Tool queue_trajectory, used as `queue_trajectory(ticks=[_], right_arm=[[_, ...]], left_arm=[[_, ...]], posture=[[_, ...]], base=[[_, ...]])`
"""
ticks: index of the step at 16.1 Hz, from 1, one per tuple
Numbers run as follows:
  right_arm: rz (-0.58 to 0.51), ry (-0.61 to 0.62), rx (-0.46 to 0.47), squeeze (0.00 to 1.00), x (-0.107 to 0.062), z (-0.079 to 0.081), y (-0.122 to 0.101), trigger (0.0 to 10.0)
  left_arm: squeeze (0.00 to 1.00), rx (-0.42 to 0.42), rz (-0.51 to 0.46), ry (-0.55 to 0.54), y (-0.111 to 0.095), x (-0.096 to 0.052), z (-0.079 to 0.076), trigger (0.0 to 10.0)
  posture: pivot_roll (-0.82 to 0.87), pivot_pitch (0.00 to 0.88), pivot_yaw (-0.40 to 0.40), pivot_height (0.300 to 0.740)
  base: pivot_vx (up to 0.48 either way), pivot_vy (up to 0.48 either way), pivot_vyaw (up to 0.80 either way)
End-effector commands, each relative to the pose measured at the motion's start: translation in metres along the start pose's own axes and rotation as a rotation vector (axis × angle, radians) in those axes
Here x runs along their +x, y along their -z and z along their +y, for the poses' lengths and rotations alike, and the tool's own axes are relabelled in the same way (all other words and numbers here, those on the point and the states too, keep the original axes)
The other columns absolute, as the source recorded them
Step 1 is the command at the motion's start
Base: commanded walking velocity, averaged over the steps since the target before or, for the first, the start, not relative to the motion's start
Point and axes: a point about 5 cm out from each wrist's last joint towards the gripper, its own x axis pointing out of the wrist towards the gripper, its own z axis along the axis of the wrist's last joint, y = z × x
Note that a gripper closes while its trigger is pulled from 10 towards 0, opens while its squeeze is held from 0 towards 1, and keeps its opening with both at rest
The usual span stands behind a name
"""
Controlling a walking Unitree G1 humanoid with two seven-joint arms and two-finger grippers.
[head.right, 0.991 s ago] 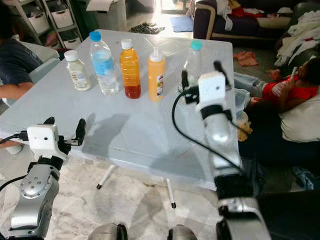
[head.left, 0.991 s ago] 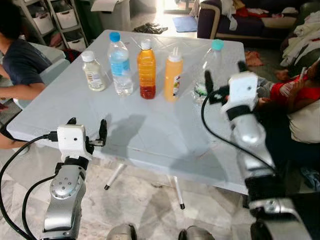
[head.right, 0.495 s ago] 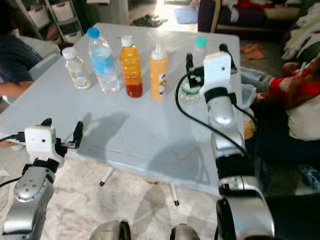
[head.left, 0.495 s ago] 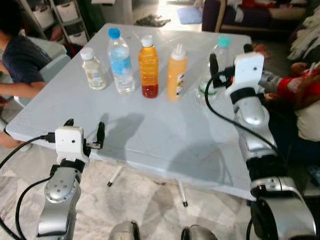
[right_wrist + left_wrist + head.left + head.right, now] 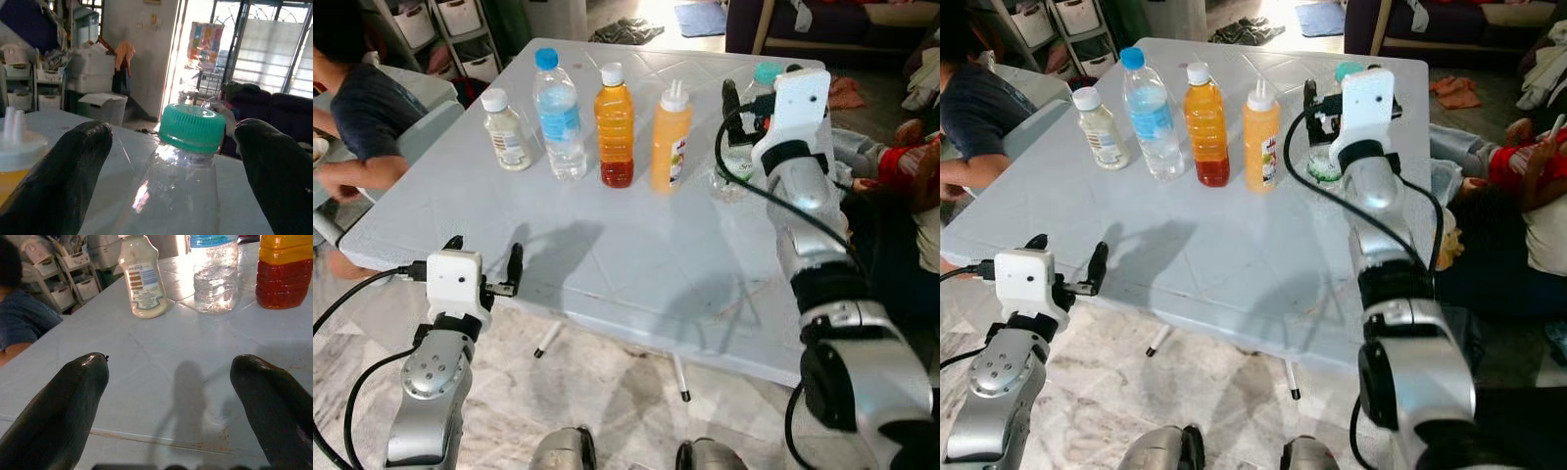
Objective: Restocking fridge
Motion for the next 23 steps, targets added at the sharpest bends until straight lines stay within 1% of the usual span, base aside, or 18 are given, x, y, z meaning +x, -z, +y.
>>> queue_trajectory(ticks=[1,2,5,8,14,15,18,20,21,22,23], right_arm=[[0.005,0.007,0.008,0.0,0.006,-0.003,-0.004,10.0],[0.011,0.003,0.018,0.0,0.008,-0.003,-0.004,0.0],[0.011,0.001,0.011,0.0,0.013,-0.007,-0.007,0.0],[0.028,-0.007,0.008,0.0,0.014,-0.006,-0.004,0.1],[0.033,-0.016,-0.001,0.0,0.015,-0.008,-0.003,0.0],[0.044,-0.018,-0.011,0.0,0.015,-0.007,-0.001,0.2],[0.056,-0.033,-0.014,0.0,0.012,-0.001,0.003,0.0],[0.064,-0.052,-0.004,0.0,0.003,0.009,0.01,0.0],[0.063,-0.057,-0.007,0.0,0.0,0.012,0.012,0.0],[0.052,-0.038,-0.017,0.0,-0.007,0.016,0.015,0.0],[0.033,-0.031,-0.025,0.0,-0.02,0.025,0.018,0.0]], left_arm=[[0.0,0.015,0.006,0.001,-0.001,0.001,0.002,10.0],[0.0,0.015,0.007,0.003,-0.001,0.001,0.001,10.0],[0.0,0.016,0.01,0.004,-0.001,0.001,0.0,10.0],[0.0,0.016,0.012,0.004,0.0,0.0,-0.002,10.0],[0.0,0.014,0.014,0.004,0.0,0.003,-0.004,10.0],[0.0,0.012,0.014,0.003,0.0,0.003,-0.005,10.0],[0.0,0.001,0.023,0.002,0.002,0.002,-0.005,10.0],[0.0,-0.01,0.053,-0.034,0.006,0.001,-0.002,10.0],[0.0,-0.019,0.053,-0.037,0.007,0.0,-0.002,10.0],[0.0,-0.032,0.066,-0.045,0.01,-0.002,-0.002,10.0],[0.0,-0.039,0.075,-0.05,0.012,-0.004,-0.002,10.0]], posture=[[0.06,0.109,0.087,0.735],[0.06,0.109,0.086,0.735],[0.06,0.107,0.083,0.735],[0.06,0.107,0.079,0.735],[0.05,0.1,0.075,0.735],[0.05,0.101,0.072,0.735],[0.05,0.098,0.071,0.735],[0.06,0.098,0.057,0.735],[0.06,0.098,0.054,0.735],[0.05,0.095,0.05,0.735],[0.05,0.092,0.048,0.735]], base=[[0.0,0.0,0.0],[0.0,0.0,0.0],[0.0,0.0,0.0],[0.0,0.0,0.0],[0.0,0.0,0.0],[0.0,0.0,0.0],[0.0,0.0,0.0],[0.0,0.0,0.0],[0.0,0.0,0.0],[0.0,0.0,0.0],[0.0,0.0,0.0]])
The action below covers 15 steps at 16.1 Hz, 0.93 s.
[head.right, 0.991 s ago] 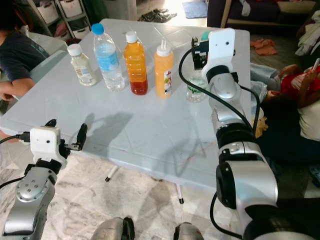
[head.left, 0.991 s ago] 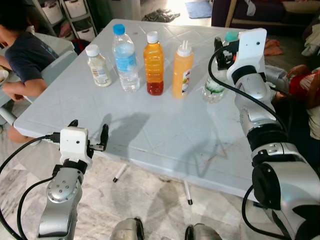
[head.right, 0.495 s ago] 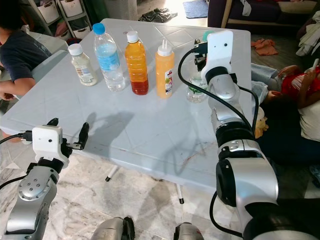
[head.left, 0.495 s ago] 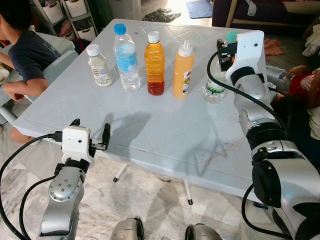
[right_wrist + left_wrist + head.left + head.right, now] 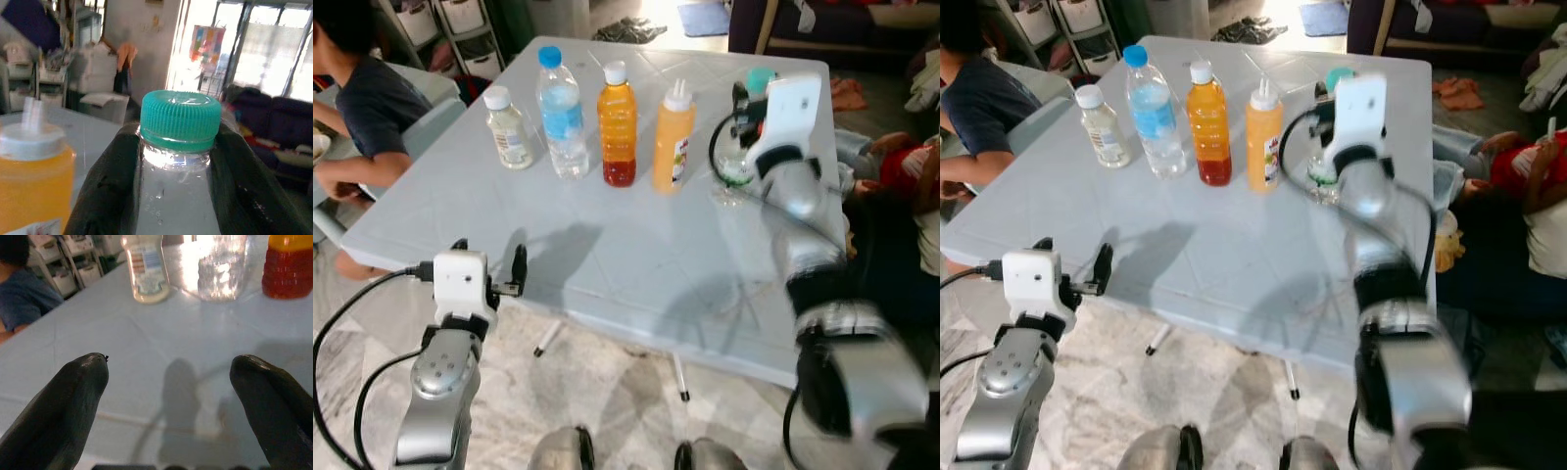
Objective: Restocking fridge
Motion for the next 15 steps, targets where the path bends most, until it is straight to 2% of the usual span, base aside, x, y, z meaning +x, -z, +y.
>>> queue_trajectory(ticks=[1,2,3,4,7,12,15], right_arm=[[0.037,-0.035,0.013,0.0,-0.012,0.014,0.011,0.0],[0.006,-0.041,0.013,0.0,-0.022,0.022,0.011,3.7],[-0.001,-0.043,0.01,0.0,-0.026,0.023,0.01,3.7],[-0.009,-0.051,0.024,0.0,-0.033,0.026,0.01,10.0],[0.031,-0.092,0.034,0.0,-0.056,0.037,0.017,10.0],[0.04,-0.103,0.045,0.0,-0.063,0.042,0.013,10.0],[0.028,-0.12,0.003,0.0,-0.062,0.042,0.01,10.0]], left_arm=[[0.0,-0.018,0.038,-0.026,0.006,-0.002,0.003,10.0],[0.0,-0.025,0.049,-0.025,0.008,-0.003,0.002,10.0],[0.0,-0.025,0.053,-0.026,0.009,-0.003,0.002,10.0],[0.0,-0.029,0.068,-0.038,0.012,-0.005,0.004,10.0],[0.0,-0.031,0.074,-0.048,0.017,-0.005,0.003,10.0],[0.0,-0.044,0.072,-0.039,0.019,-0.002,-0.004,10.0],[0.0,-0.027,0.047,-0.036,0.015,0.004,-0.003,10.0]], posture=[[0.05,0.087,0.045,0.735],[0.04,0.084,0.04,0.735],[0.04,0.082,0.036,0.735],[0.04,0.078,0.032,0.735],[0.02,0.057,0.014,0.735],[0.01,0.042,0.011,0.735],[0.02,0.04,0.001,0.735]], base=[[0.0,0.0,0.0],[0.0,0.0,0.0],[0.0,0.0,0.0],[0.0,0.0,0.0],[0.0,0.35,0.0],[0.0,0.48,0.0],[0.0,0.48,0.0]])
